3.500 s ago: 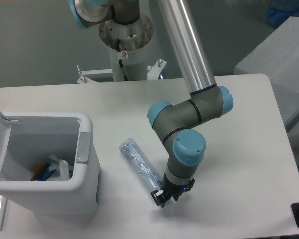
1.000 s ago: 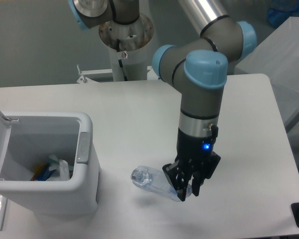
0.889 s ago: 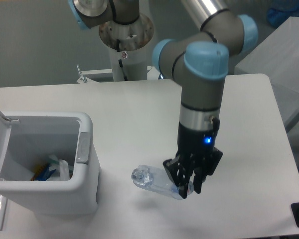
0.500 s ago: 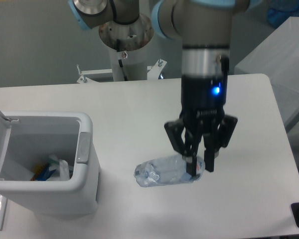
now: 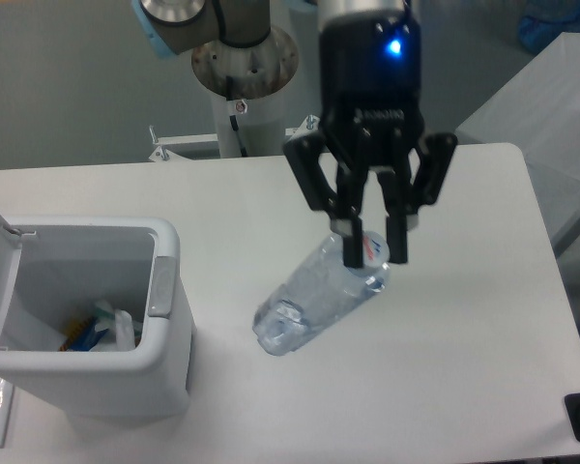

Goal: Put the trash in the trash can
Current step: 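Lift the bottle and carry it over the trash bin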

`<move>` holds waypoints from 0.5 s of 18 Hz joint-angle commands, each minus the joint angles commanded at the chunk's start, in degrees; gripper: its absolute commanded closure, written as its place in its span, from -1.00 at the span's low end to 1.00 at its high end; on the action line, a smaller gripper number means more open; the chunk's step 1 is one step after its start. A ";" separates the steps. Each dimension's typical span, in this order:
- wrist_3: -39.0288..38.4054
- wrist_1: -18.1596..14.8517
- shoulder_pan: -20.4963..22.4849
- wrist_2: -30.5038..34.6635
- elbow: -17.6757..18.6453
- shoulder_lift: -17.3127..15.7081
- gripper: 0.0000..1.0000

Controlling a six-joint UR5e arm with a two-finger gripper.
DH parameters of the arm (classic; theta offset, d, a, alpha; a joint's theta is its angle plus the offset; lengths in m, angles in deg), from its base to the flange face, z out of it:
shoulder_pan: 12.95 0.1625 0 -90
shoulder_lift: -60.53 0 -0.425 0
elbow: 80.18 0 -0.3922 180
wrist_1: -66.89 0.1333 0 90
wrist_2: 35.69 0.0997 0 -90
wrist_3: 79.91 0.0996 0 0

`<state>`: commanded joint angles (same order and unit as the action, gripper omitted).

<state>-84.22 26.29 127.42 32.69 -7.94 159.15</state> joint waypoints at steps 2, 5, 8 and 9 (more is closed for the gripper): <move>0.00 0.00 -1.05 0.00 0.62 -1.41 0.72; 0.09 0.00 -3.34 -0.09 0.62 -2.30 0.72; 0.44 -0.09 -6.15 -0.17 1.76 -2.39 0.72; 0.35 -0.09 -6.85 -0.17 2.55 -2.30 0.72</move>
<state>-83.87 26.20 120.56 32.51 -5.39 156.85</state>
